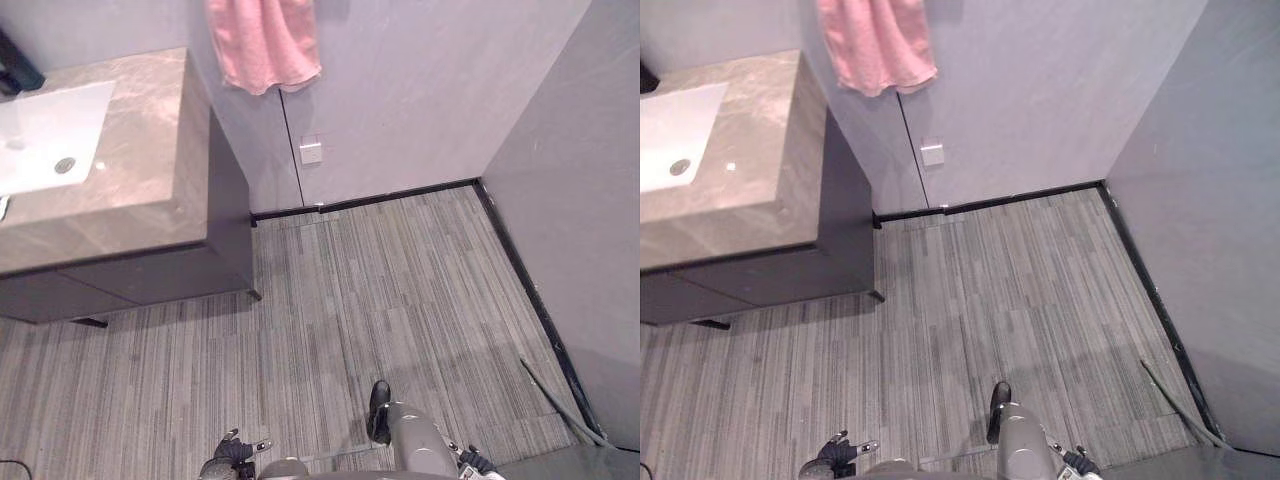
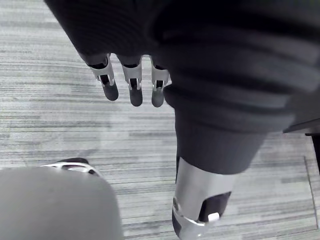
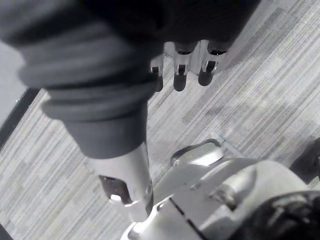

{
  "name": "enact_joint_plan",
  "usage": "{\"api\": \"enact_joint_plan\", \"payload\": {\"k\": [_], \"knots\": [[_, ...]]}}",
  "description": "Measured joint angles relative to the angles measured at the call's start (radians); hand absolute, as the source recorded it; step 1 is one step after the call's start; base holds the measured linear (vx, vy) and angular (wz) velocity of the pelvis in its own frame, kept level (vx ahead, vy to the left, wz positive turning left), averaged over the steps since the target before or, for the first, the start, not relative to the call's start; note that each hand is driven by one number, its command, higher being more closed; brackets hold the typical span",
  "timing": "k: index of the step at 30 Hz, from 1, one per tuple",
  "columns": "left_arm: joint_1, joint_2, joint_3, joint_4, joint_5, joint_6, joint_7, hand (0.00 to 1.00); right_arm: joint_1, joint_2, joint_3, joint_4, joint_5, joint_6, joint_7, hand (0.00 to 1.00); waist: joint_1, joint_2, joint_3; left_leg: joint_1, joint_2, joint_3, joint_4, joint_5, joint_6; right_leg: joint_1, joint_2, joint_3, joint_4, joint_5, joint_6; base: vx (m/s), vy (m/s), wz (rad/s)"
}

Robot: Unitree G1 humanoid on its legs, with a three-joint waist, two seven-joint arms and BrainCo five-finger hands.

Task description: Organize washtable

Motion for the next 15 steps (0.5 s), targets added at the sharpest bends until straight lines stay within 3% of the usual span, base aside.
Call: {"api": "enact_joint_plan", "payload": {"k": [2,4,5,6,8,9,10,12,14,15], "knots": [[-0.006,-0.020,0.002,-0.036,-0.009,-0.004,0.001,0.00,-0.004,0.006,-0.001,-0.034,0.001,0.001,-0.001,0.00,0.009,-0.004,0.001,-0.071,-0.001,0.042,-0.018,-0.004,0.007,0.061,-0.006,0.028,-0.052,0.000,0.001,0.37,-0.093,-0.40],[-0.026,-0.048,0.000,-0.049,-0.011,-0.010,0.001,0.00,-0.021,0.013,-0.003,-0.049,0.001,0.001,-0.001,0.00,0.017,-0.006,0.002,-0.129,-0.010,0.087,-0.134,-0.014,0.023,0.096,-0.014,0.048,-0.086,0.000,0.002,0.30,0.015,-0.45],[-0.047,-0.051,-0.004,-0.055,-0.009,-0.013,-0.001,0.00,-0.029,0.022,-0.004,-0.051,0.002,0.001,-0.001,0.00,0.029,-0.018,0.004,-0.154,-0.044,0.101,-0.273,-0.012,0.025,0.118,-0.031,0.062,-0.103,-0.007,0.014,0.34,0.113,-0.31],[-0.051,-0.049,-0.028,-0.060,-0.007,-0.016,0.000,0.00,-0.028,0.033,-0.004,-0.055,0.001,0.001,0.000,0.00,0.027,-0.027,-0.001,-0.151,-0.112,0.101,-0.488,0.017,0.026,0.148,-0.050,0.063,-0.123,-0.022,0.041,0.35,0.135,-0.24],[-0.047,-0.051,-0.052,-0.055,-0.007,-0.017,0.001,0.00,-0.026,0.028,-0.005,-0.053,0.000,0.001,-0.001,0.00,0.028,-0.013,-0.010,-0.148,-0.160,0.070,-0.697,0.104,0.026,0.171,-0.054,0.072,-0.139,-0.038,0.071,0.35,0.213,-0.18],[-0.045,-0.051,-0.067,-0.043,-0.007,-0.017,0.001,0.00,-0.029,0.020,-0.004,-0.042,-0.009,0.002,-0.001,0.00,0.039,-0.002,-0.015,-0.140,-0.171,0.042,-0.763,0.204,0.068,0.191,-0.049,0.092,-0.143,-0.057,0.098,0.37,0.263,-0.37],[-0.046,-0.050,-0.068,-0.038,-0.007,-0.017,0.002,0.00,-0.030,0.015,-0.002,-0.035,-0.011,0.003,-0.002,0.00,0.049,-0.007,-0.021,-0.130,-0.179,0.036,-0.767,0.250,0.097,0.198,-0.054,0.106,-0.145,-0.065,0.111,0.41,0.256,-0.35],[-0.049,-0.016,-0.072,-0.030,-0.007,-0.016,0.001,0.00,-0.029,0.047,0.000,-0.010,-0.034,0.008,0.000,0.00,0.049,-0.080,-0.057,-0.122,-0.250,0.054,-0.760,0.219,0.164,0.209,-0.118,0.116,-0.136,-0.083,0.138,0.41,0.190,-0.02],[-0.048,-0.010,-0.072,-0.023,-0.007,-0.016,0.001,0.00,-0.032,0.049,-0.001,0.000,-0.047,0.009,0.000,0.00,0.055,-0.091,-0.058,-0.093,-0.264,0.073,-0.756,0.184,0.173,0.180,-0.145,0.133,-0.034,-0.091,0.152,0.37,0.193,-0.15],[-0.047,-0.008,-0.072,-0.006,-0.006,-0.012,0.001,0.00,-0.042,0.046,0.000,0.002,-0.049,0.008,0.002,0.00,0.058,-0.083,-0.057,-0.044,-0.270,0.084,-0.764,0.148,0.180,0.090,-0.165,0.175,0.206,-0.093,0.176,0.39,0.263,-0.33]]}}
